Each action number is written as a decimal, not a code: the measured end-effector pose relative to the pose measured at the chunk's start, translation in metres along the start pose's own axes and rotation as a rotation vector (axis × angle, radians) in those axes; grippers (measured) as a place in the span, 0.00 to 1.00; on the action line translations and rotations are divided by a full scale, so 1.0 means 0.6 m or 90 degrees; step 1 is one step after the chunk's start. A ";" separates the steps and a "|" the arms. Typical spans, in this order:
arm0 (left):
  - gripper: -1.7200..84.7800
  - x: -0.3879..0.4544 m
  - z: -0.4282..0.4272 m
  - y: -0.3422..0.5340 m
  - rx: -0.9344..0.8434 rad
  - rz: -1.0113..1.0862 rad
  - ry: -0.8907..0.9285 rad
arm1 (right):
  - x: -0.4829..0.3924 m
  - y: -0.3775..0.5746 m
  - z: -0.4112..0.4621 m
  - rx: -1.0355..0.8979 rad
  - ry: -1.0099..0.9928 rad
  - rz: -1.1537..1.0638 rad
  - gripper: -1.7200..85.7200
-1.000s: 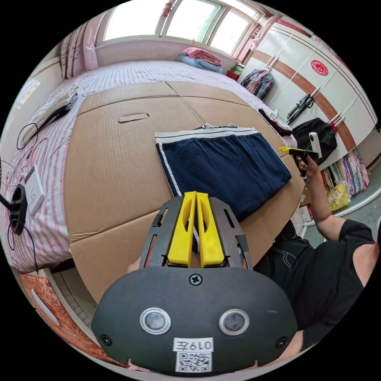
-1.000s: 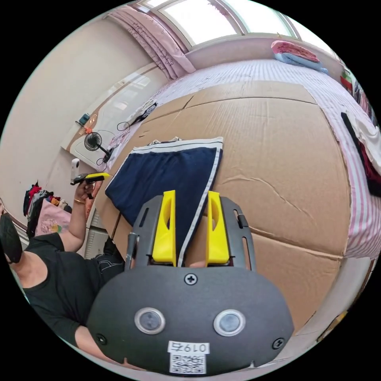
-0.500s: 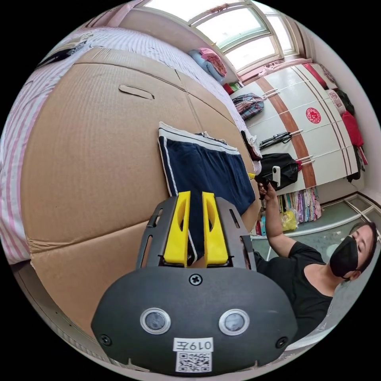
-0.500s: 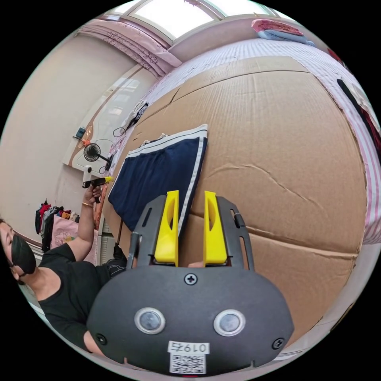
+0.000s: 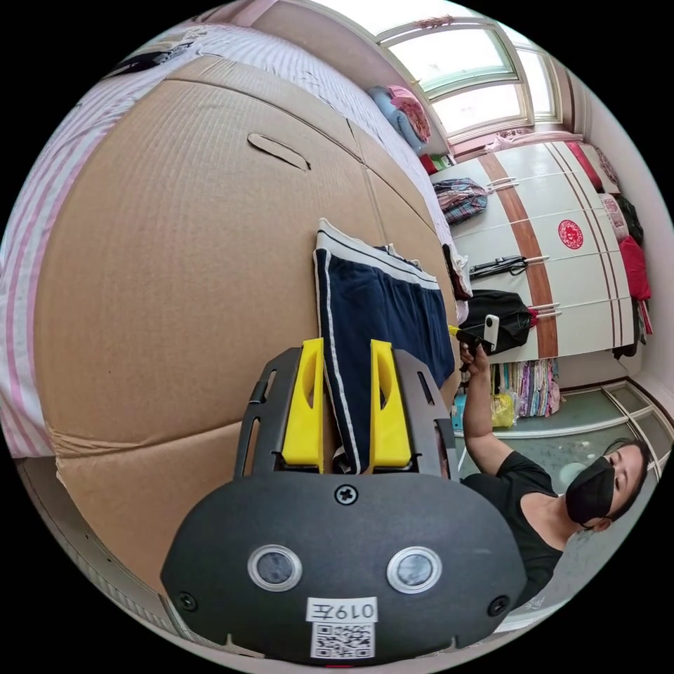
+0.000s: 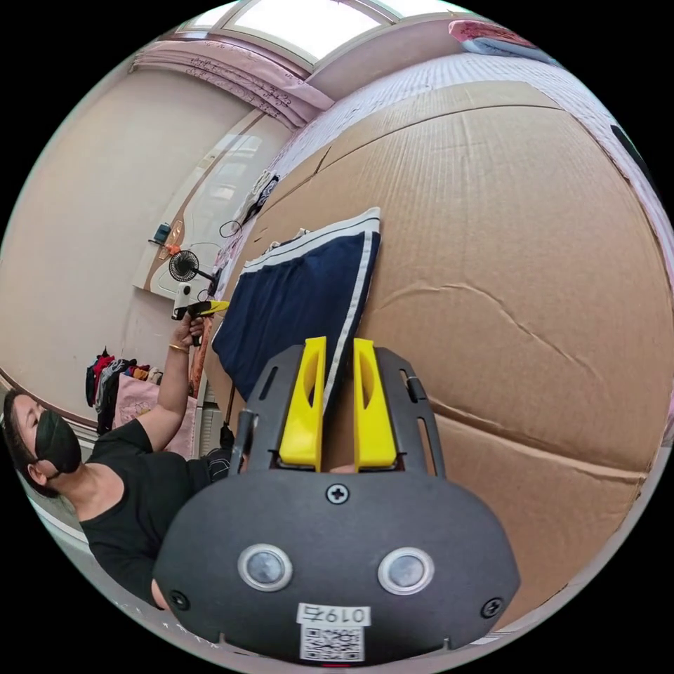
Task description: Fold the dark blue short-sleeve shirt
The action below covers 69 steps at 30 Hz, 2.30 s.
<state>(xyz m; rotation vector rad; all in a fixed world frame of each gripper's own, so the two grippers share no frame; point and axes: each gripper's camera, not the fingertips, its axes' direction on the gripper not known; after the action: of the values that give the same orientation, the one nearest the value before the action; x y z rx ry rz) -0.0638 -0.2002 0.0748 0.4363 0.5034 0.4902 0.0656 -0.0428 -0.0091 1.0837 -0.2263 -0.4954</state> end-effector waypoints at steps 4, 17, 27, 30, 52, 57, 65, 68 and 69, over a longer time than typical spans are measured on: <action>0.12 -0.006 0.014 -0.008 -0.021 0.000 -0.018 | 0.028 -0.002 0.024 -0.006 -0.005 -0.003 0.09; 0.04 -0.008 0.066 -0.033 -0.061 0.012 -0.060 | 0.060 -0.002 0.091 -0.013 0.020 -0.003 0.02; 0.04 0.017 0.077 -0.034 -0.062 0.039 -0.150 | 0.019 0.002 0.125 -0.005 0.136 -0.026 0.02; 0.04 0.019 0.082 -0.030 -0.064 0.044 -0.135 | 0.014 0.005 0.137 -0.005 0.123 -0.024 0.03; 0.06 0.042 0.100 -0.081 -0.073 0.048 -0.090 | -0.086 -0.100 0.196 -0.045 0.214 -0.038 0.03; 0.04 0.051 0.093 -0.071 -0.073 0.057 -0.111 | -0.102 -0.097 0.186 -0.037 0.233 -0.029 0.02; 0.03 0.092 0.069 -0.047 -0.061 0.083 -0.191 | -0.155 -0.082 0.182 -0.033 0.283 -0.055 0.03; 0.04 0.104 0.047 -0.024 -0.024 0.096 -0.170 | -0.171 -0.058 0.150 0.006 0.268 -0.050 0.06; 0.04 0.104 0.039 -0.017 -0.014 0.096 -0.162 | -0.173 -0.051 0.140 0.016 0.260 -0.048 0.07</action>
<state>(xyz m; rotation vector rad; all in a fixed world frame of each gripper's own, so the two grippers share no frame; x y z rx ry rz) 0.0004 -0.1808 0.0664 0.5101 0.2202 0.5754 -0.0674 -0.0693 0.0087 1.1966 0.1684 -0.3282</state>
